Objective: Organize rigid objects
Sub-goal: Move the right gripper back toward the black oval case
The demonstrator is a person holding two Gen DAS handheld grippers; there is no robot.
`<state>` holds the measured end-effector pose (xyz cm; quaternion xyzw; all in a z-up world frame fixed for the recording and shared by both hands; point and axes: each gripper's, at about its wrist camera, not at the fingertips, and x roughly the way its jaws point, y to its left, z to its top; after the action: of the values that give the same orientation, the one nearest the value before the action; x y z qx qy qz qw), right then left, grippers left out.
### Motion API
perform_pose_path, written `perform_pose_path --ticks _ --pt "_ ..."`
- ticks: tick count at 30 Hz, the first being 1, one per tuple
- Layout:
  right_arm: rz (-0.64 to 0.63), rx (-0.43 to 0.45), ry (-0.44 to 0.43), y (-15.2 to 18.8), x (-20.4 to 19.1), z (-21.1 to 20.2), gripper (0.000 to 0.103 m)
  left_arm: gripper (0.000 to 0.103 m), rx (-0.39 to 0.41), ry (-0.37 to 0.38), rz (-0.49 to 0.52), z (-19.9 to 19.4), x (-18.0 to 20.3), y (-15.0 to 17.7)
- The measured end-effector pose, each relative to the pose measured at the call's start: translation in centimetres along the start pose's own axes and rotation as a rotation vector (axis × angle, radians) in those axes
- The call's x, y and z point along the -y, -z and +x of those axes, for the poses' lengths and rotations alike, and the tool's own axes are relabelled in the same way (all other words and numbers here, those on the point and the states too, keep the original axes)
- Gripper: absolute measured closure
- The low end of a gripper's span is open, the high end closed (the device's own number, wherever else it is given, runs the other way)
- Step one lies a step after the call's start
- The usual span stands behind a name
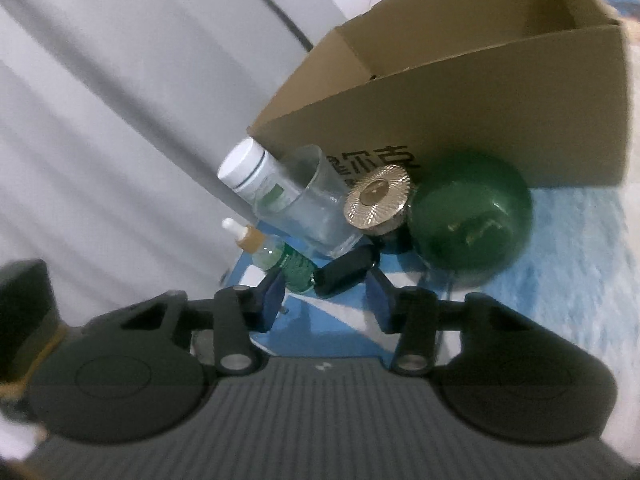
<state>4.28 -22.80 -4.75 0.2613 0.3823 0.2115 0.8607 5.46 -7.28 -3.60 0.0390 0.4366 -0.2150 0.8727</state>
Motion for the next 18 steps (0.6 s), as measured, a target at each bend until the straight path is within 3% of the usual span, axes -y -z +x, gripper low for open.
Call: perform_pose_path --ticks 8,18 --pt "-0.055 -0.053 0.058 -0.7 -0.2 4.1 0.066 0.0 -0.044 -0.041 -0.006 3.0 -0.6 -0.1" --pt "-0.084 -0.056 0.112 -0.8 -1.1 4.0 0.064 0.001 -0.039 -0.049 0.047 4.0 -0.4 0.3"
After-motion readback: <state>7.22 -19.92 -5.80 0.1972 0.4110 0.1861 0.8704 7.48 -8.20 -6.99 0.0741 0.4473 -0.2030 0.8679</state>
